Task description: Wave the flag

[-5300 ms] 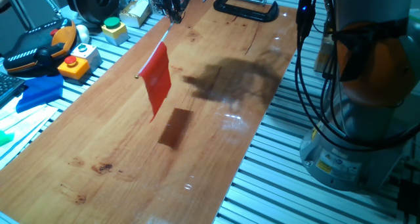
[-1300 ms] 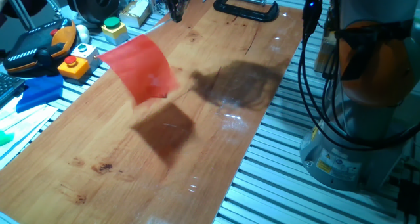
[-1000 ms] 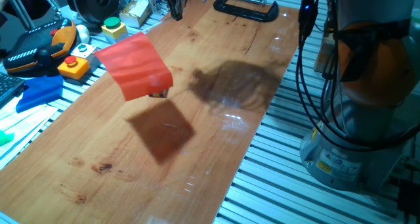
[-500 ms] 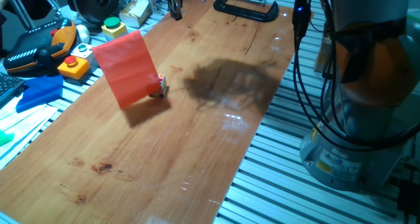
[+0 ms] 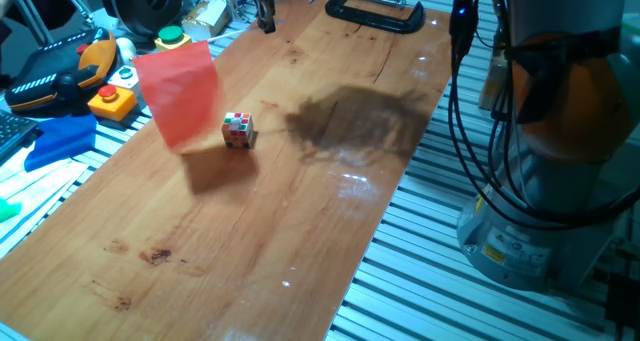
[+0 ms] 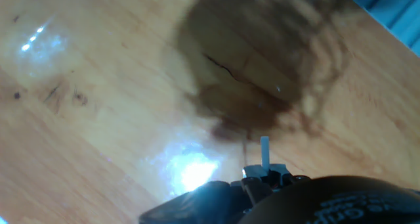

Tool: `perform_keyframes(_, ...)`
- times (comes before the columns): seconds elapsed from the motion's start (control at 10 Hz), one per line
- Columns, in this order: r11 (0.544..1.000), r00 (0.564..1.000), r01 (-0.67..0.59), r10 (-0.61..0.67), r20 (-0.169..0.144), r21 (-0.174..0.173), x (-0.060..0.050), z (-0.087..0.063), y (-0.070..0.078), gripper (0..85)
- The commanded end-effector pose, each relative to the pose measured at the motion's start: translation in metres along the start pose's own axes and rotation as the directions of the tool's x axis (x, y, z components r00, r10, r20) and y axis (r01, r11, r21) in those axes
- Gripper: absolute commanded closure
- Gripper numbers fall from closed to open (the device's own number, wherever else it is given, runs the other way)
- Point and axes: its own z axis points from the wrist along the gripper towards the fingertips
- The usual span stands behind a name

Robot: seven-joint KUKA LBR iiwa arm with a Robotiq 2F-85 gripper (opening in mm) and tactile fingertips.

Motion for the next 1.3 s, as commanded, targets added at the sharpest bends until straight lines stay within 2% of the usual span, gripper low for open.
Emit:
perform_keyframes(0.0,1.0,1.0,0.018,-0.018,0.0,-0.003,0.0,0.0,0.0,84.3)
perform_keyframes(0.1,0.988,0.988,0.156,-0.156,0.012,-0.01,-0.001,0.0,0.0,84.3)
perform_keyframes(0.2,0.934,0.933,0.358,-0.358,0.027,-0.004,-0.002,-0.001,0.0,84.3)
perform_keyframes(0.3,0.839,0.838,0.543,-0.544,0.043,0.016,-0.004,-0.002,-0.001,84.3)
perform_keyframes(0.5,0.601,0.6,0.798,-0.799,0.039,0.039,-0.007,-0.004,-0.004,84.3)
perform_keyframes(0.6,0.488,0.487,0.872,-0.873,0.028,0.038,-0.006,-0.004,-0.006,84.3)
perform_keyframes(0.8,0.305,0.303,0.952,-0.952,0.032,0.036,-0.008,-0.005,-0.007,84.3)
perform_keyframes(0.9,0.219,0.219,0.975,-0.975,0.023,0.033,-0.009,-0.006,-0.009,84.3)
perform_keyframes(1.0,0.152,0.152,0.988,-0.988,0.01,0.023,-0.008,-0.003,-0.013,84.3)
perform_keyframes(1.2,0.007,0.003,0.998,-0.998,0.066,0.062,-0.001,0.013,-0.024,84.3)
